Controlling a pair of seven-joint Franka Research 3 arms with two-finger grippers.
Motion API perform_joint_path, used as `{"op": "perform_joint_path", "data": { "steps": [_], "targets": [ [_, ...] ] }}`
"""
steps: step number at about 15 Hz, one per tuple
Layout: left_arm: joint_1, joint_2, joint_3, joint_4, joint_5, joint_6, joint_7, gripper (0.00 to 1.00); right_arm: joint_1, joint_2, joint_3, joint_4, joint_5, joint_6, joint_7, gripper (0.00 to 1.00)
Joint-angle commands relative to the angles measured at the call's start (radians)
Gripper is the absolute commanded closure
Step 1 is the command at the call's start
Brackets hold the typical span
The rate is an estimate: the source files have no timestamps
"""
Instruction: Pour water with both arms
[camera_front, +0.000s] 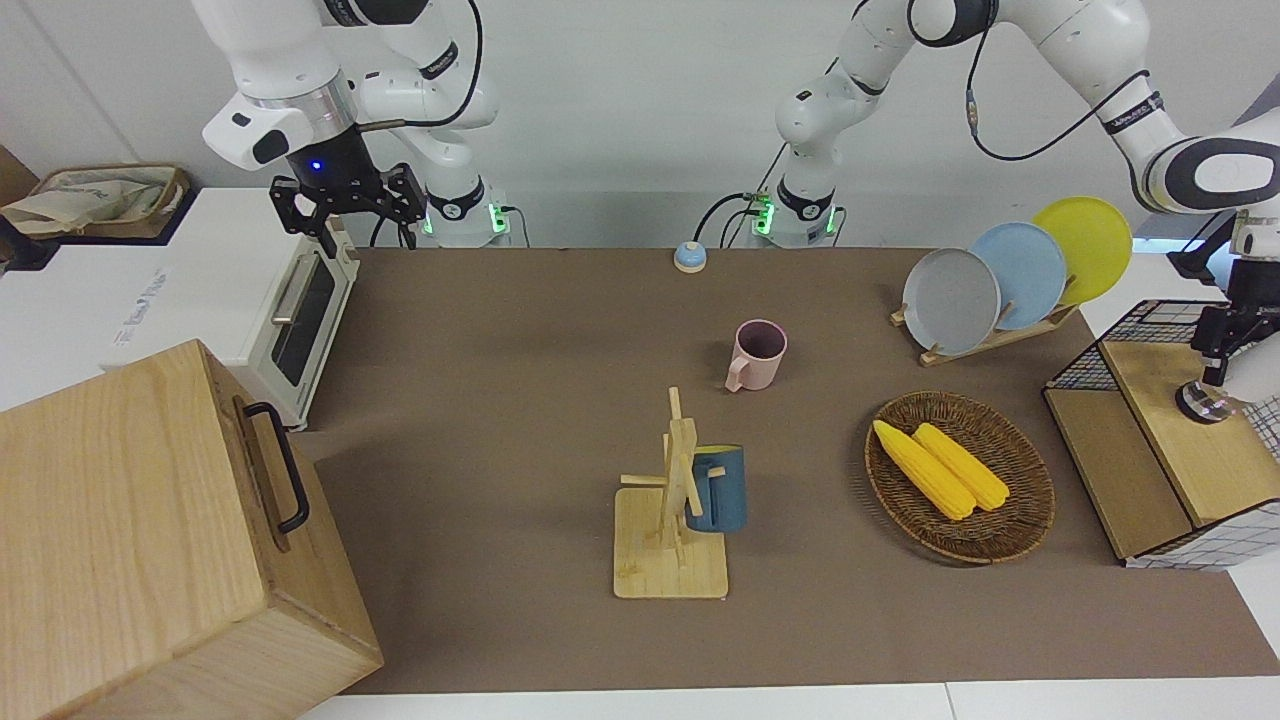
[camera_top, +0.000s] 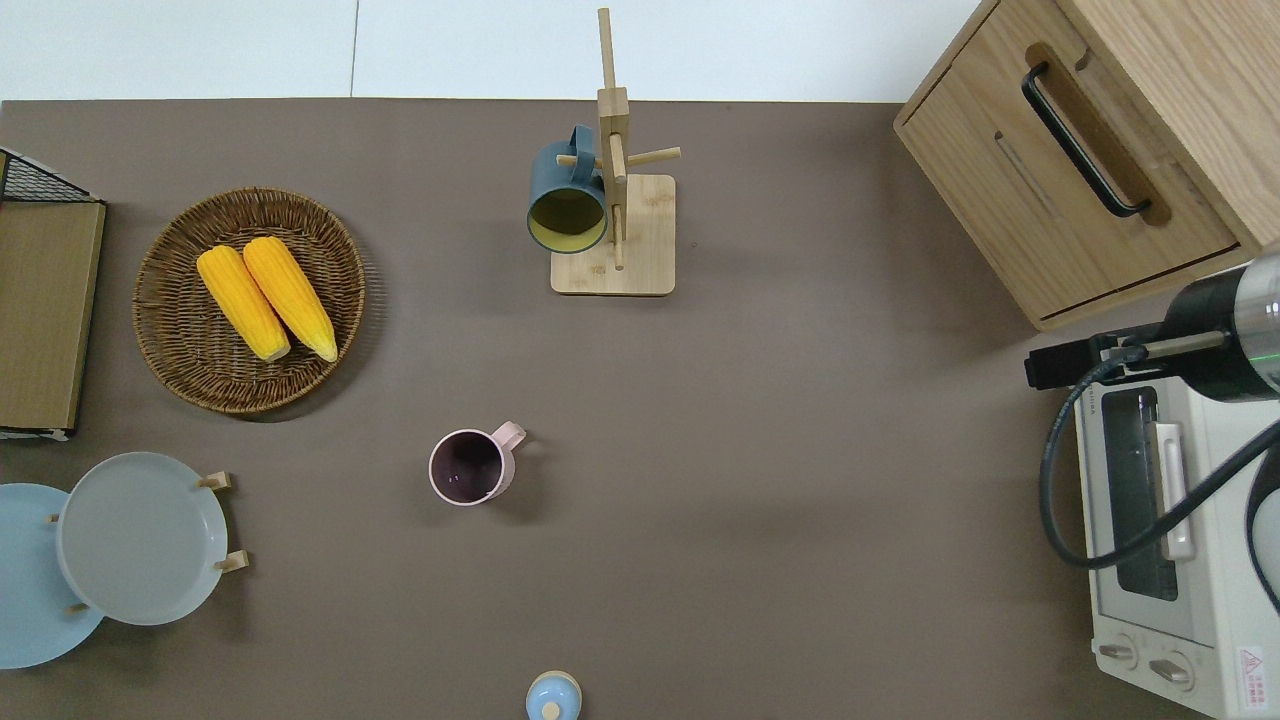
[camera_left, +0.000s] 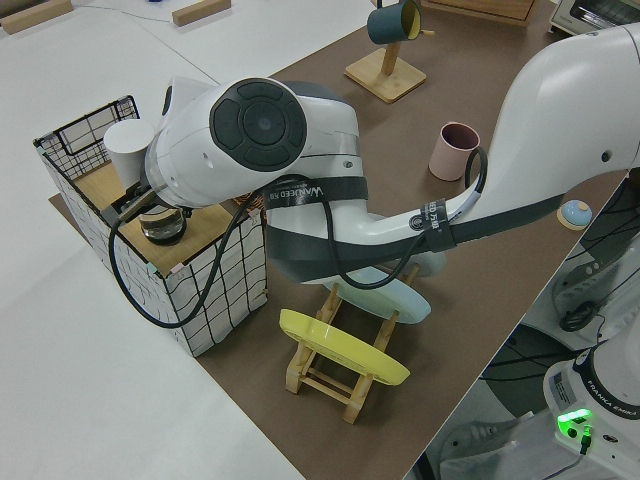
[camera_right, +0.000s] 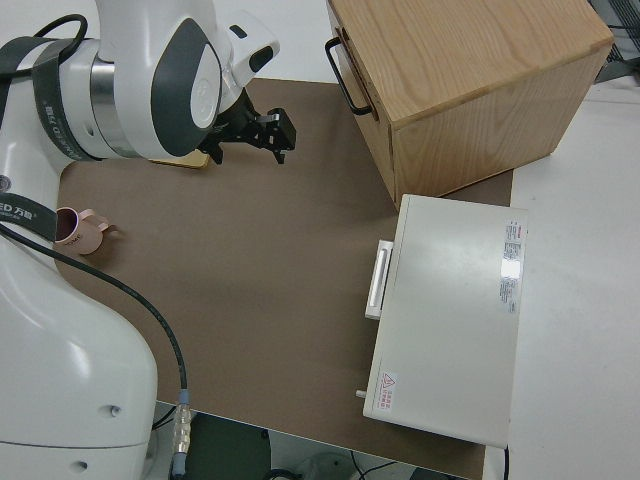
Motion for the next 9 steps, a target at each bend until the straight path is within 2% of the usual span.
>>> {"op": "perform_joint_path", "data": {
  "steps": [1,5,9],
  "targets": [
    [-0.008,-0.02,0.008,0.009,0.096,-0.014,-0.102,0.0,-0.002,-0.005,-0.001,0.002,0.018,-0.003,-0.017,0.009],
    [-0.01,-0.03,0.008,0.009,0.18,-0.047,-0.191,0.0,-0.002,-0.005,-0.002,0.002,0.018,-0.003,-0.017,0.009],
    [-0.019,-0.042,0.011,0.036,0.291,-0.13,-0.285,0.0,-0.002,-0.005,-0.001,0.002,0.018,-0.003,-0.017,0.009]
  ]
}}
